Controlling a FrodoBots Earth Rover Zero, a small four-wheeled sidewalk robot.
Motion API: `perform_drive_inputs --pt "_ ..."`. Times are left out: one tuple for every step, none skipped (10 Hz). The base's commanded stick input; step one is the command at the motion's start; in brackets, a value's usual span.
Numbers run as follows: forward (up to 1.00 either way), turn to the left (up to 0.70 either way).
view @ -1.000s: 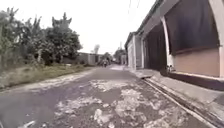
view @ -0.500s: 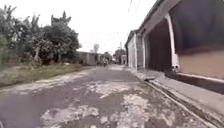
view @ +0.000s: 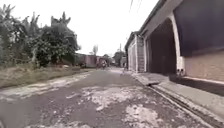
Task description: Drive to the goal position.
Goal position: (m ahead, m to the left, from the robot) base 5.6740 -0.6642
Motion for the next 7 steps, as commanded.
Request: perform_drive_inputs --pt "0.70 0.05" --pt "0.70 0.05" --pt "0.70 0.05" --pt "0.70 0.05" --pt "0.70 0.05" --pt "0.70 0.05" --pt "0.70 0.05"
